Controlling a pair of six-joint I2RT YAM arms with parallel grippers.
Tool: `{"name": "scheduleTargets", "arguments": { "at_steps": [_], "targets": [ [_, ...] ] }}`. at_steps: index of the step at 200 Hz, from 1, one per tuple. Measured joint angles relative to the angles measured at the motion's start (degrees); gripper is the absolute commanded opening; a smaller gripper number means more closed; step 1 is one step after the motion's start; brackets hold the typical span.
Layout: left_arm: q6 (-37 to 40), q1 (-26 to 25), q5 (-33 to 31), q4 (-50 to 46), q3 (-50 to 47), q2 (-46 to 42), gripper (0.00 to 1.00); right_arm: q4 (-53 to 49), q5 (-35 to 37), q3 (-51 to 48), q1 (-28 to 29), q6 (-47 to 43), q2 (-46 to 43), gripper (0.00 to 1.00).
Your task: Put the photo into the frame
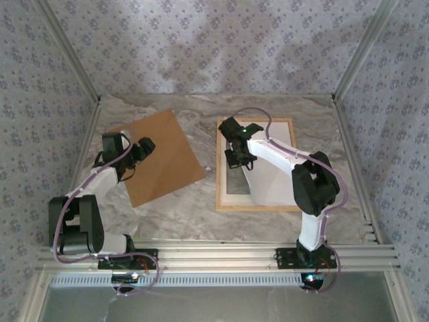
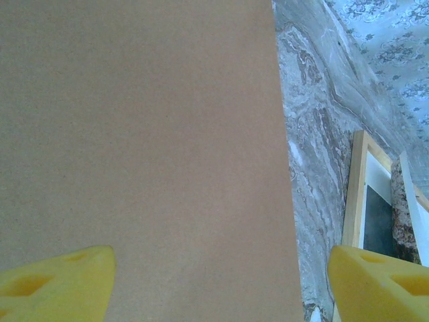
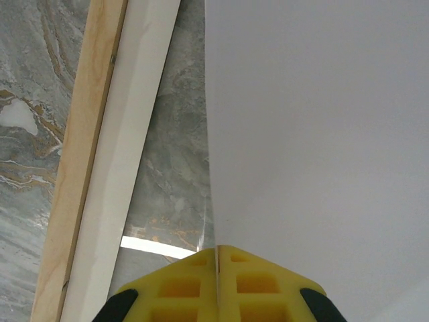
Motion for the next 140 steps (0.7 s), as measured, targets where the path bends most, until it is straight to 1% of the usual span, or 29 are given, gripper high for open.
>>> {"name": "scheduleTargets", "arguments": {
  "at_steps": [55,61,93,111,140],
  "targets": [
    [0.0,0.0,0.02,0.09,-0.15,0.0,0.83,0.68,0.0,0.35,-0.31,0.42,0.33,0.0],
    [0.0,0.0,0.02,0.07,-0.2,0.0,0.83,0.7,-0.02,0.35,-0.33,0.42,0.37,0.01],
    [0.0,0.0,0.2,0.13,-0.5,0.0,0.83,0.83,-0.02,0.35,-0.44,0.37,0.59,0.13],
    [0.0,0.0,0.2,0.22,-0.63,0.0,0.83,0.9,-0.2,0.35,-0.44,0.72,0.59,0.23],
    [0.0,0.0,0.2,0.22,-0.7,0.02,0.83,1.38,-1.01,0.33,-0.44,0.76,0.59,0.36]
  ]
}}
